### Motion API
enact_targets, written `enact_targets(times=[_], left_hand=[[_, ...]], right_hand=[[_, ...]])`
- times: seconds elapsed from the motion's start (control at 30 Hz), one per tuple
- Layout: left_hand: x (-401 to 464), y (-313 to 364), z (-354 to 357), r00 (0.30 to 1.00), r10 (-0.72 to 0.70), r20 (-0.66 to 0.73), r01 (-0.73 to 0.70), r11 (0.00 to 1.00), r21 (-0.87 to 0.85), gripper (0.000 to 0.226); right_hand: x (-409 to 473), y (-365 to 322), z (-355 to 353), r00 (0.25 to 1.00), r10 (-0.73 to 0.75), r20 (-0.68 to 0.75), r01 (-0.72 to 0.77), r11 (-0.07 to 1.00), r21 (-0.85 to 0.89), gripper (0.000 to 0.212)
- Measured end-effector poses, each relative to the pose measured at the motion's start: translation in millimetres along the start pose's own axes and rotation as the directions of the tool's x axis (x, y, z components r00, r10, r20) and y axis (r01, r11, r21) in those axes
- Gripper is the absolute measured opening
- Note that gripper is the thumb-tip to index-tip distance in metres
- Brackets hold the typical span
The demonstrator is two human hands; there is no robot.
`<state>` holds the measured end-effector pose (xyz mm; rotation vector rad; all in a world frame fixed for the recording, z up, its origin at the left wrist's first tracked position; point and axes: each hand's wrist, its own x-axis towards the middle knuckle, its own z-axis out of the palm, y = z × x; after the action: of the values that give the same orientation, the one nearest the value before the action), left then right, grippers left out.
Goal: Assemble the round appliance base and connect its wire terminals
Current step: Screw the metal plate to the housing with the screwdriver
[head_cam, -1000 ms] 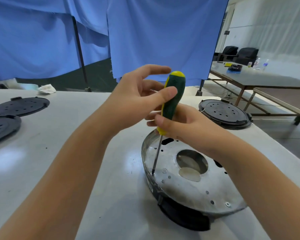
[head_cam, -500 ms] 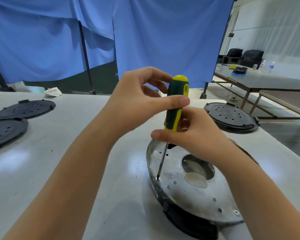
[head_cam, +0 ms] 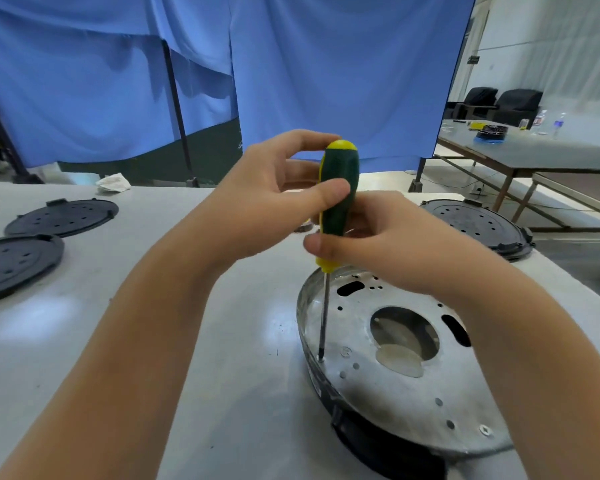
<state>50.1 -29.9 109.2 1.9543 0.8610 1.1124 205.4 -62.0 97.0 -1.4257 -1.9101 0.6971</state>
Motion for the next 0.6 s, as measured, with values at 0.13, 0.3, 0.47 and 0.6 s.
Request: enact_targets(times=[0.13, 0.3, 0.47, 0.6], left_hand=[[-2.1, -0.3, -9.1, 0.992, 0.005, 0.129, -0.004, 1.000, -0.005, 0.039], [-3.5, 6.0, -3.8, 0.998, -0.009, 0.063, 0.004, 0.998, 0.069, 0.039], [-5.8, 9.4, 8.0, 0.977, 0.135, -0.167, -0.088, 0.961, 0.263, 0.043], [-4.0, 6.7, 4.9, 0.990, 0.107, -0.096, -0.086, 0.976, 0.200, 0.041]], right_hand=[[0.7, 6.5, -6.5, 0.985, -0.035, 0.167, -0.033, 0.921, 0.389, 0.029], [-2.0, 9.2, -7.3, 0.995, -0.092, 0.037, 0.079, 0.963, 0.257, 0.024], [0.2, 6.3, 5.5, 0.977, -0.151, -0.154, 0.154, 0.988, 0.006, 0.051], [-1.0, 6.2, 2.1, 0.989, -0.116, -0.096, 0.119, 0.992, 0.030, 0.062]])
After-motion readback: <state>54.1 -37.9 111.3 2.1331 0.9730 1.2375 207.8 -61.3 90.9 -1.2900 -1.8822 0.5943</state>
